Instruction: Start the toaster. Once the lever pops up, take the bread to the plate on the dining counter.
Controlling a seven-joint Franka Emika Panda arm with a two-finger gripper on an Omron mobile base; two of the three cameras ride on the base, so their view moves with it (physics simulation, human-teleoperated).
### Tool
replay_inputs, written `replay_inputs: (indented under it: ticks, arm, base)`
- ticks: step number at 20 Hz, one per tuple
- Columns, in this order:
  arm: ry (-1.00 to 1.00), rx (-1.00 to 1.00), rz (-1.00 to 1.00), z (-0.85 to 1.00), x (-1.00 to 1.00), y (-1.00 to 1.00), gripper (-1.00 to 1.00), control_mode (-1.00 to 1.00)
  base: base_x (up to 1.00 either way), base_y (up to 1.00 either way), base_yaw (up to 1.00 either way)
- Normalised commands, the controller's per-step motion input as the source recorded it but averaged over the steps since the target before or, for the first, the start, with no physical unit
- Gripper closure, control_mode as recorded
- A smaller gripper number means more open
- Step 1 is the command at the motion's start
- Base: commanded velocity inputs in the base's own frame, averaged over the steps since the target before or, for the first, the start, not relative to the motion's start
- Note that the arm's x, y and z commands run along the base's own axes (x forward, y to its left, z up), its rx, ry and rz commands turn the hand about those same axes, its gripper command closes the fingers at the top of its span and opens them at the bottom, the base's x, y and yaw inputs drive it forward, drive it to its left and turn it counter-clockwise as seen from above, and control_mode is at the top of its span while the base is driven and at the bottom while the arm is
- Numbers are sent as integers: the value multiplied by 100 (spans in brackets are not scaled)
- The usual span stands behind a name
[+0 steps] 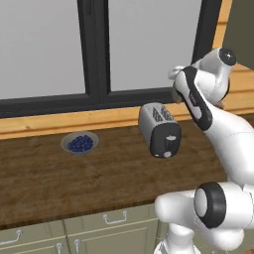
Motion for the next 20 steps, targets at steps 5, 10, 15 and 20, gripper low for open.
replay_inputs:
  ticks: [5,10,15,20]
  arm:
    - [2,0,-6,6,-100,12,100,-100]
    - [7,0,-6,0,-100,23,100,-100]
    - [10,0,0,0,-99,35,100,-100]
    - [4,0,0,-2,-89,3,100,-100]
  base:
    - [0,0,0]
    - [0,0,0]
    - [0,0,0]
    - [0,0,0]
